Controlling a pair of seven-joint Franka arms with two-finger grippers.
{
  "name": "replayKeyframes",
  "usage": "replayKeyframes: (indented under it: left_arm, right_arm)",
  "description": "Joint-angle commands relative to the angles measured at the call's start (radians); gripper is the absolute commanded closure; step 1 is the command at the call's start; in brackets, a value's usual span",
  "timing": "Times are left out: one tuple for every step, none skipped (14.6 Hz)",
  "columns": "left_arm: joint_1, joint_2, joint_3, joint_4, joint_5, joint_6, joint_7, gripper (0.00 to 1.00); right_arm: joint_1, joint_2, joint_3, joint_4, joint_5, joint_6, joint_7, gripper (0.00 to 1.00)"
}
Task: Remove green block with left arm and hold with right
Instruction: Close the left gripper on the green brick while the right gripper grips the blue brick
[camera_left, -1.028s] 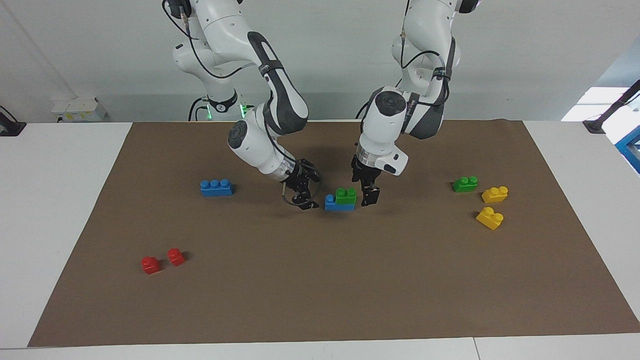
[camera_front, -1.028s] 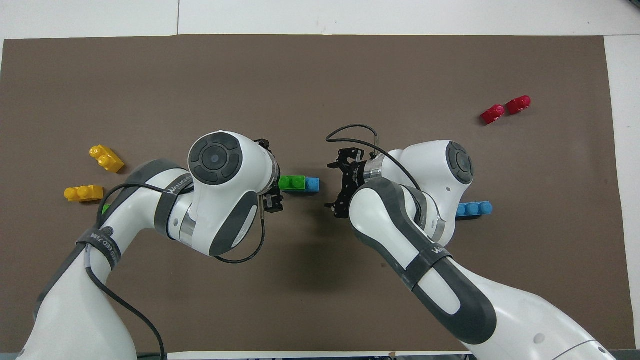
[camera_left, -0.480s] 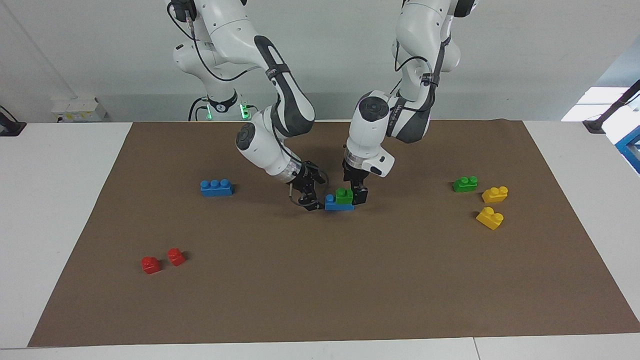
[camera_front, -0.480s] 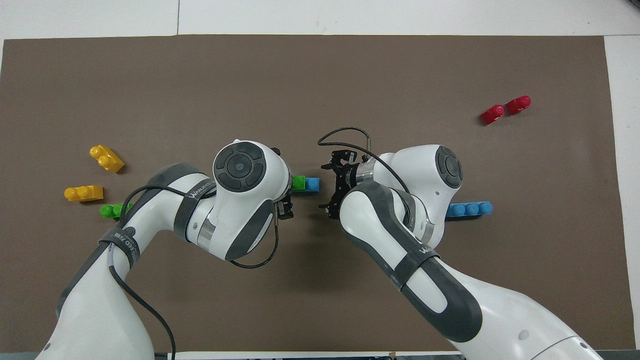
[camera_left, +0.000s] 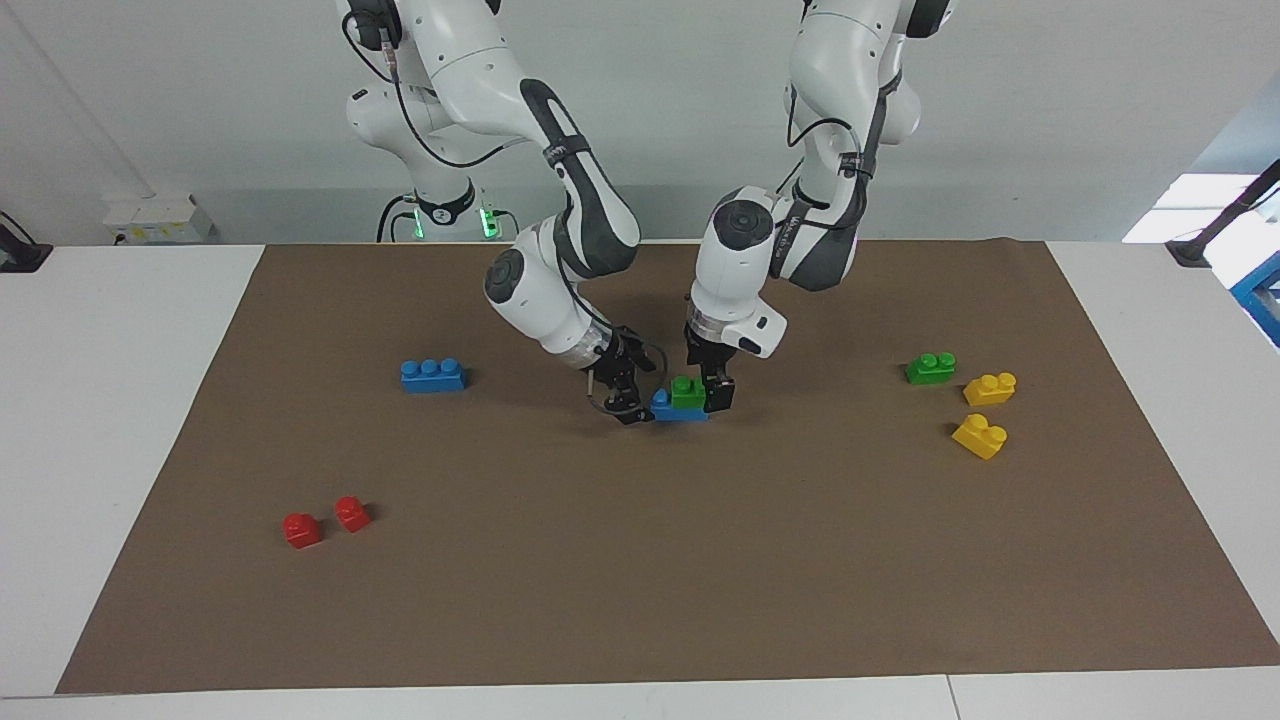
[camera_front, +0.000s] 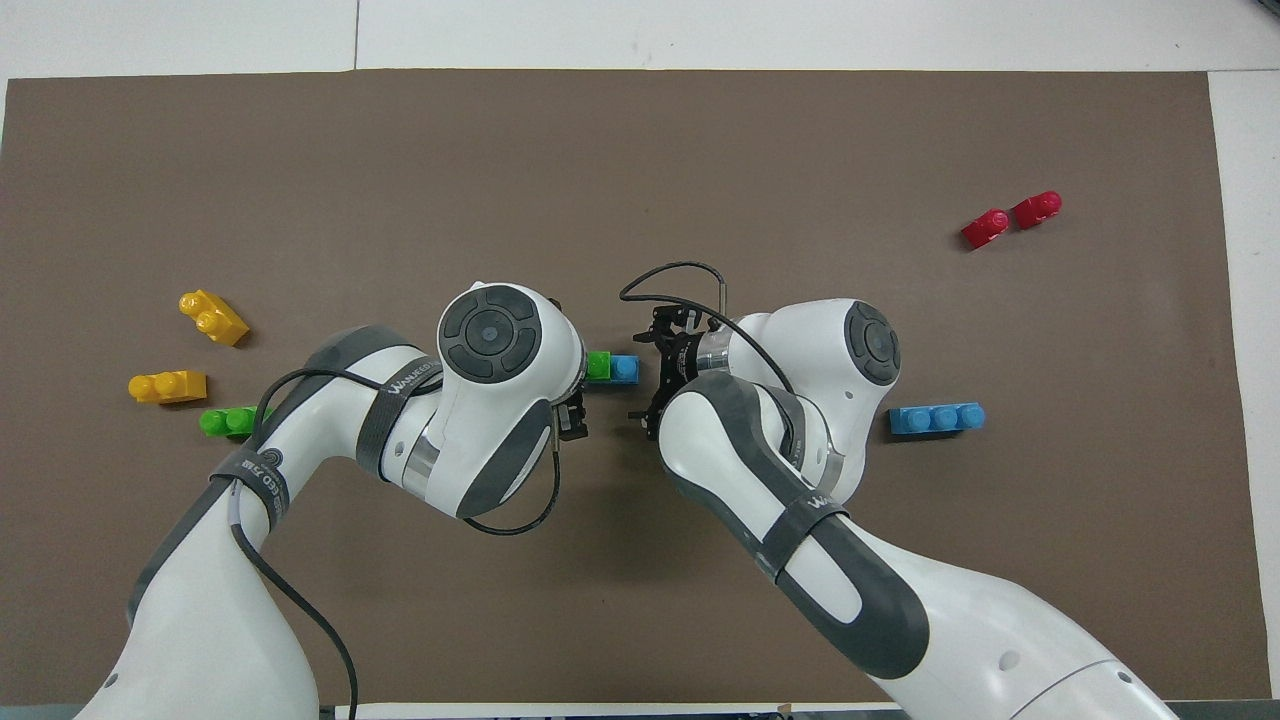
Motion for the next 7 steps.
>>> replayKeyframes:
  left_arm:
    - [-0.017,0.013,0.013,0.013,0.024,0.010,-0.029,0.00]
    - [-0.017,0.013,0.013,0.013,0.024,0.010,-0.029,0.00]
    - [-0.017,0.013,0.013,0.013,0.024,0.010,-0.030,0.00]
    - [-0.019,0.013,0.013,0.015,0.024,0.010,-0.039,0.00]
    - [-0.020,0.013,0.013,0.015,0.039,0.011,-0.049,0.00]
    - [-0.022,0.013,0.013,0.015,0.053,0.017,-0.065,0.00]
    - [-0.022,0.013,0.013,0.010,0.054,0.026,-0.073,0.00]
  right_arm:
    - [0.011,0.034,-0.001,0.020,0.046,0.044,-0.048,0.03]
    - [0.013,0.039,-0.001,0.026,0.056,0.044,-0.065,0.03]
    - [0.013,0.046,-0.001,0.032,0.067,0.044,-0.077,0.03]
    - [0.014,0.047,-0.001,0.032,0.070,0.047,-0.088,0.03]
    - [0.030,0.048,-0.001,0.032,0.072,0.050,-0.101,0.03]
    - [0.034,0.050,-0.001,0.032,0.072,0.052,-0.114,0.03]
    - [0.034,0.050,-0.001,0.030,0.072,0.052,-0.124,0.04]
